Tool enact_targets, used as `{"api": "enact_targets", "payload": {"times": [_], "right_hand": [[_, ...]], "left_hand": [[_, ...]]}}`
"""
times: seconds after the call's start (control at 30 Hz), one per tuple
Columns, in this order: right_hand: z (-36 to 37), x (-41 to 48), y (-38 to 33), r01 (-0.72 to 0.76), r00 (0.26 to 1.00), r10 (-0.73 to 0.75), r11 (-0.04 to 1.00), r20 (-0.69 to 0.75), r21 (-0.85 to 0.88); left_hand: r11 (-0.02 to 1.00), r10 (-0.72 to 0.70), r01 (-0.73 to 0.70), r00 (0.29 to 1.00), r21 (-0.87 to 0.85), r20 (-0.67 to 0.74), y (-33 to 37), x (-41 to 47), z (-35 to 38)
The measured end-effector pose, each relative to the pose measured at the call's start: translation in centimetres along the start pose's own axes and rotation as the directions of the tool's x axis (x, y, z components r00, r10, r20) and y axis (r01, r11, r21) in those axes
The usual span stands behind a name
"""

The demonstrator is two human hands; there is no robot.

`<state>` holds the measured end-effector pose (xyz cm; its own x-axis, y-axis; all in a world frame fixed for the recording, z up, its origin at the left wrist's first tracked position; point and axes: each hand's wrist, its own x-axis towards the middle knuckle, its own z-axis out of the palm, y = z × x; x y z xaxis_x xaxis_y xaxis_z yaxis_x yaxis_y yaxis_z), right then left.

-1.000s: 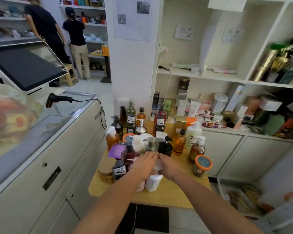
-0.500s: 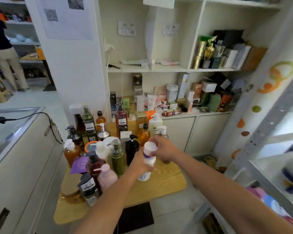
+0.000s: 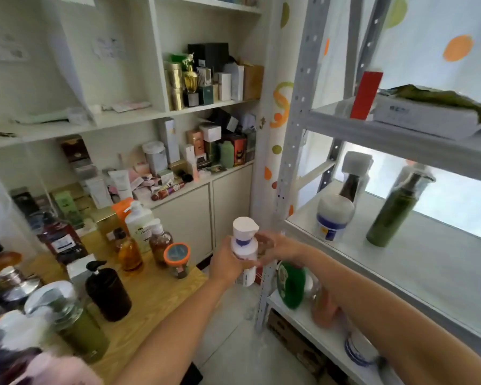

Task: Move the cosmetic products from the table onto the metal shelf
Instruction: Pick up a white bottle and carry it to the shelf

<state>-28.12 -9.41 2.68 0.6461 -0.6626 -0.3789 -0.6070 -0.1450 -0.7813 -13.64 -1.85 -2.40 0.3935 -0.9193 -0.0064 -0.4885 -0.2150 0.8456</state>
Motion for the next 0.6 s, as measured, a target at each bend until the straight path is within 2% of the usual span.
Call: {"api": "enact_targets", "payload": {"times": [0.1, 0.2, 0.3, 0.47, 0.53, 0.6], "right_hand": [[-2.6, -2.8, 4.7, -0.193, 0.981, 0.195, 0.977, 0.007, -0.086], [-4.4, -5.5, 7.6, -0.259, 0.965, 0.257, 0.965, -0.043, -0.04], [-6.5, -7.7, 9.8, -0.266, 0.934, 0.274, 0.962, -0.23, 0.064], [-10.9, -11.2, 13.1, -0.305, 0.842, 0.311, 0.948, -0.44, 0.088], [-12.4, -12.3, 14.7, -0.301, 0.787, 0.328, 0.944, -0.523, 0.139], [-13.4, -12.6, 16.1, -0.269, 0.713, 0.353, 0.936, -0.606, 0.229]], "left_hand": [[0.996, 0.08, -0.074, 0.989, -0.047, 0.126, 3.5, 0.9, 3.4], [0.983, 0.18, -0.17, 0.955, -0.063, 0.237, 7.1, 1.1, 6.8], [0.961, 0.278, -0.262, 0.899, -0.091, 0.34, 10.4, 1.1, 10.5], [0.932, 0.349, -0.354, 0.833, -0.071, 0.428, 16.4, 0.8, 17.1], [0.914, 0.385, -0.401, 0.797, -0.071, 0.465, 17.8, 1.0, 19.0], [0.912, 0.395, -0.4, 0.792, -0.093, 0.466, 18.9, 1.4, 20.2]]}}
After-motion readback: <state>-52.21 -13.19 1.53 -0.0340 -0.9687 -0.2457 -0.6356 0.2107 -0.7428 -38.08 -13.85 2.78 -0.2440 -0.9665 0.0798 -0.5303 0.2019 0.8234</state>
